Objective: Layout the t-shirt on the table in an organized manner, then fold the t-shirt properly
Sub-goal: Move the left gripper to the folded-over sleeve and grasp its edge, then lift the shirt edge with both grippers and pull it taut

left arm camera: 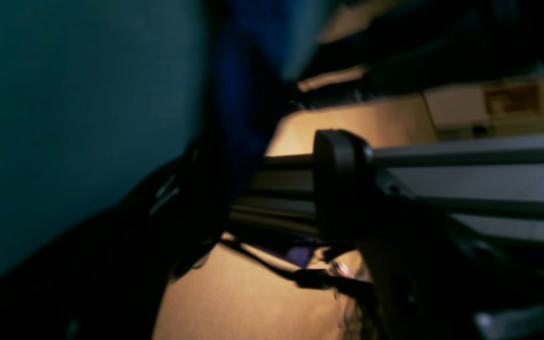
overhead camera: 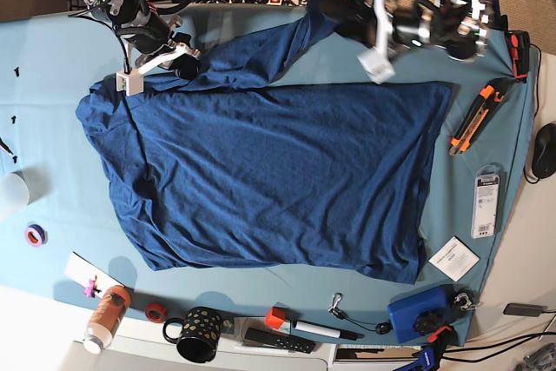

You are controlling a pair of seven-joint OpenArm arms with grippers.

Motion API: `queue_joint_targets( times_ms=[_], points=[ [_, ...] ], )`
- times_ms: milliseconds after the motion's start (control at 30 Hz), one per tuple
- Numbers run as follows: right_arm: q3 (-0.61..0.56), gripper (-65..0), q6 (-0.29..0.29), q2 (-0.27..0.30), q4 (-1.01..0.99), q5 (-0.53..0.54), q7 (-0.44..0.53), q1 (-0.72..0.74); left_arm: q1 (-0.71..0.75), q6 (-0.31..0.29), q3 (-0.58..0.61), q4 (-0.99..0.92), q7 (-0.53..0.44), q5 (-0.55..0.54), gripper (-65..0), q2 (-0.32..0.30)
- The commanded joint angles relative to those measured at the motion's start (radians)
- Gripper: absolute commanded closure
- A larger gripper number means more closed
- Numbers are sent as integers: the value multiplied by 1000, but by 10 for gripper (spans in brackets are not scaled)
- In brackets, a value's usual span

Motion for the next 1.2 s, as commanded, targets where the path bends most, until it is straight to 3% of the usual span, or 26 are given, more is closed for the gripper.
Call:
queue_joint_targets(
  times_ms=[0,167,367,567,733,900,1167],
  points=[
    [0,0,11,0,14,24,6,3,7,17,14,2,5,39,-293,-7],
    [0,0,11,1,14,24,3,2,-2,17,49,2,-57,124,-275,-6],
    [0,0,27,1,14,25,0,3,-7,17,48,2,-73,142,-7,-7],
    [0,0,26,1,14,25,-1,3,-17,17,48,4,-69,77,0,-7],
    [0,0,26,0,14,28,-1,3,-48,17,48,5,43,-142,0,-7],
    [0,0,57,0,14,84,-27,2,-59,17,48,5,43,-395,0,-7],
    [1,0,89,0,14,134,-79,2,-59,17,48,6,43,-403,0,-7]
  ],
)
